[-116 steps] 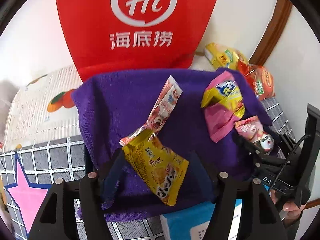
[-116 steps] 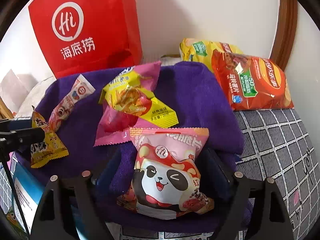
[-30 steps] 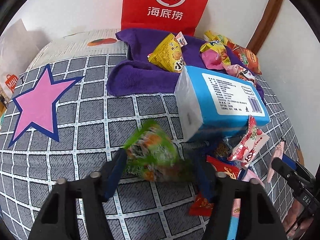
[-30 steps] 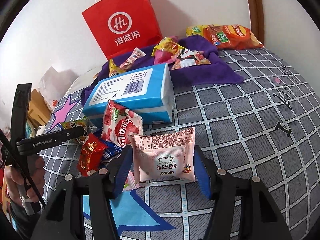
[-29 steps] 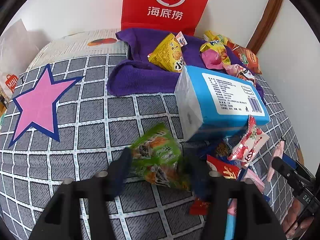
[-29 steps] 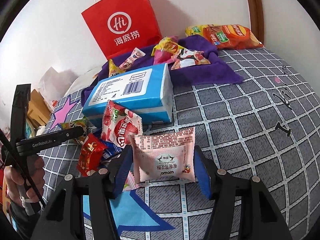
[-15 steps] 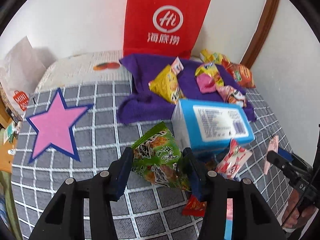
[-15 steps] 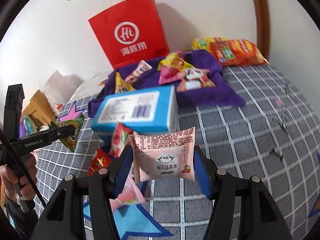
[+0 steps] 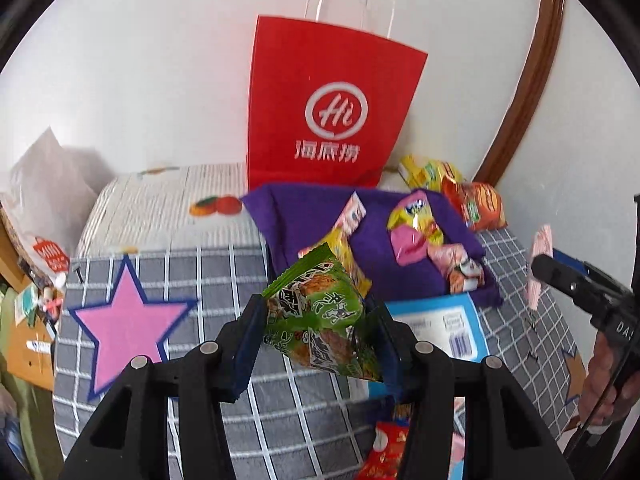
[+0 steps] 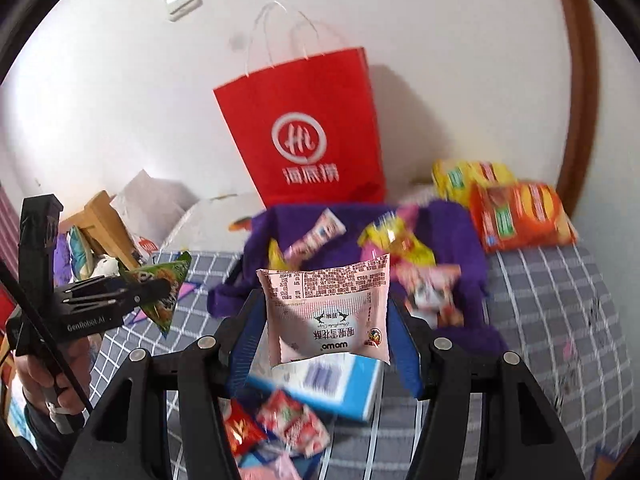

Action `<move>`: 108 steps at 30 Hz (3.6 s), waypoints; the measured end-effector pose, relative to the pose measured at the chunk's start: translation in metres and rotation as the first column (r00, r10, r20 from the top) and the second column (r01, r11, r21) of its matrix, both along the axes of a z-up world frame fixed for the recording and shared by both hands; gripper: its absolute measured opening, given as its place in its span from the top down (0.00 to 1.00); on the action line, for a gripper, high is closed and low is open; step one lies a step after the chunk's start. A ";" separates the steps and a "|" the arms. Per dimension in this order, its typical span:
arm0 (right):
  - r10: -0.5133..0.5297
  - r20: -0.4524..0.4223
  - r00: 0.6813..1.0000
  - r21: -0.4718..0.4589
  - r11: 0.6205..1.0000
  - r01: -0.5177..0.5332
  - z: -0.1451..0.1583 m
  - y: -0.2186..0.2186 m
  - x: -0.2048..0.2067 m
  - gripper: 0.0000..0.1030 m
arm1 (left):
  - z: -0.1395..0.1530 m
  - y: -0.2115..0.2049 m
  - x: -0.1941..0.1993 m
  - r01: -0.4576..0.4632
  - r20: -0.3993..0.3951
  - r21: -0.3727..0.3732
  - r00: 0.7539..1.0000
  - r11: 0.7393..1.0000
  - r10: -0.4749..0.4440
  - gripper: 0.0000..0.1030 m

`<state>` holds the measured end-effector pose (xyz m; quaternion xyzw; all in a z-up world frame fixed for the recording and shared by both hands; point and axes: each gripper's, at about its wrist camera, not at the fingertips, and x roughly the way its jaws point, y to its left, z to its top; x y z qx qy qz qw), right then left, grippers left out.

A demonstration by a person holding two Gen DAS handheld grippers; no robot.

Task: Organize snacks
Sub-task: 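Carry the pink packet and green bag toward the purple towel, then lower both held snacks over the purple towel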

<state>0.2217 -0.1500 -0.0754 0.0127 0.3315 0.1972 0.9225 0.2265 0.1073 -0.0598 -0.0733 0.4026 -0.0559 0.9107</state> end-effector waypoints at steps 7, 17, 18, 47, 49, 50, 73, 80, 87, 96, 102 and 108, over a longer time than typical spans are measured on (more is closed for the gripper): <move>0.059 0.028 0.998 -0.010 0.998 -0.059 0.023 0.024 0.038 0.43 | 0.012 0.009 0.028 -0.028 0.018 -0.001 0.999 1.000 0.028 0.53; 0.154 0.059 0.986 -0.024 0.988 -0.153 0.030 0.065 0.090 0.44 | 0.009 0.018 0.074 -0.063 0.006 0.010 0.998 0.998 0.063 0.53; 0.161 0.058 0.985 -0.024 0.987 -0.160 0.028 0.067 0.095 0.44 | 0.008 0.018 0.079 -0.061 0.002 0.009 0.998 0.998 0.061 0.53; 0.157 -0.127 0.979 -0.083 0.982 -0.168 -0.048 0.024 0.158 0.43 | -0.058 -0.013 0.137 0.003 -0.103 -0.037 0.995 0.999 -0.007 0.52; 0.164 -0.130 0.978 -0.080 0.981 -0.176 -0.050 0.025 0.157 0.43 | -0.059 -0.013 0.137 0.009 -0.099 -0.041 0.995 0.999 -0.013 0.52; 0.171 -0.133 0.976 -0.080 0.980 -0.183 -0.051 0.027 0.157 0.43 | -0.058 -0.014 0.136 0.012 -0.094 -0.045 0.995 0.999 -0.016 0.52; 0.149 -0.166 0.975 -0.112 0.979 -0.169 -0.059 0.027 0.159 0.43 | -0.053 -0.017 0.135 0.016 -0.085 -0.035 0.996 0.999 -0.019 0.52; 0.172 -0.195 0.966 -0.136 0.970 -0.200 -0.066 0.031 0.160 0.43 | -0.055 -0.015 0.137 0.002 -0.093 -0.030 0.996 1.000 -0.005 0.52; 0.129 -0.258 0.958 -0.180 0.967 -0.178 -0.080 0.034 0.166 0.43 | -0.055 -0.009 0.137 -0.013 -0.100 -0.041 0.995 0.999 0.009 0.52; 0.067 -0.273 0.960 -0.248 0.959 -0.138 -0.090 0.034 0.172 0.43 | -0.055 -0.012 0.135 -0.003 -0.100 -0.043 0.995 0.999 -0.002 0.52; 0.057 -0.274 0.960 -0.263 0.956 -0.132 -0.090 0.033 0.173 0.40 | -0.050 -0.021 0.132 0.052 -0.067 -0.088 0.996 0.995 -0.058 0.52; 0.049 -0.291 0.955 -0.273 0.953 -0.132 -0.090 0.032 0.173 0.33 | -0.055 -0.036 0.131 0.098 -0.085 -0.092 0.991 0.991 -0.106 0.52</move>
